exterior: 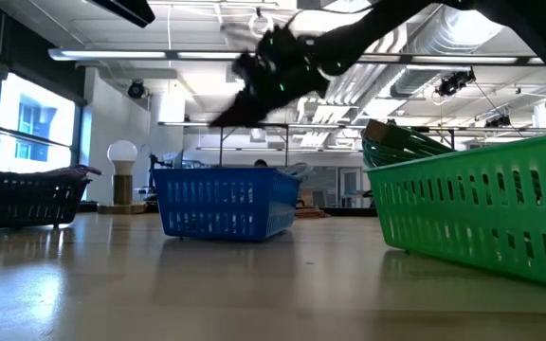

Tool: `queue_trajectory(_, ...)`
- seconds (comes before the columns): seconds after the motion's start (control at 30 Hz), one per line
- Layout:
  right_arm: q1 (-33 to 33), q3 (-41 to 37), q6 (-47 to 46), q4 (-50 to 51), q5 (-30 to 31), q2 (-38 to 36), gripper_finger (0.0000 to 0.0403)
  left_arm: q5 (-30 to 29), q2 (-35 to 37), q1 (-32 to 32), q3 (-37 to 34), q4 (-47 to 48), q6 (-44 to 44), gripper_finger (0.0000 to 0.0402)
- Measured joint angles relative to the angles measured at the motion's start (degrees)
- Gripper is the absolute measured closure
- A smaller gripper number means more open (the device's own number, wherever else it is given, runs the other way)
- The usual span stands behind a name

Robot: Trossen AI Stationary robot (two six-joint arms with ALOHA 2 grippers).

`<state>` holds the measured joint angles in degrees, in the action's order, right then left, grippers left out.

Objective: Pick & Place USB Port
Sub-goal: Put the pink USB cable into the red bin

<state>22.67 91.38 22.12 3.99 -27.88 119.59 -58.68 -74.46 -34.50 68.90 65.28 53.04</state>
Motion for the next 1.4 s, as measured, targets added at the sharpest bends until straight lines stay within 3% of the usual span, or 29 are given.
queue_trajectory(0.2,-0.87,8.30,-14.07,-12.68,-16.49,0.85,0.0302,0.53,0.00,0.00,0.00,0.00,0.00,0.0234)
queue_trajectory(0.3,-1.39,13.85,-19.65,-15.99,-18.86,4.52,0.0302,0.55,0.00,0.00,0.02,-0.02,0.00,0.0234)
queue_trajectory(0.53,-3.05,29.19,-26.57,-13.63,-22.30,17.90,0.0302,1.60,0.00,0.00,0.00,-0.07,0.24,0.0234)
queue_trajectory(0.63,-3.35,31.93,-21.85,-8.25,-20.13,18.30,0.0302,2.87,0.00,0.00,0.00,-0.02,0.67,0.0234)
queue_trajectory(0.77,-1.59,34.80,-12.61,7.54,-17.90,17.96,0.0302,4.16,0.00,0.00,0.01,0.02,1.05,0.0234)
queue_trajectory(1.07,6.20,39.25,-4.18,41.87,-4.09,17.88,0.0302,4.15,0.00,0.00,0.00,0.42,1.08,0.0234)
queue_trajectory(1.23,9.37,39.04,8.65,62.07,3.73,17.88,0.0302,4.16,0.00,-0.02,0.00,0.42,1.29,0.0234)
queue_trajectory(1.4,10.87,36.87,19.59,68.10,5.76,17.88,0.0302,4.20,0.00,0.00,0.00,1.31,1.27,0.0234)
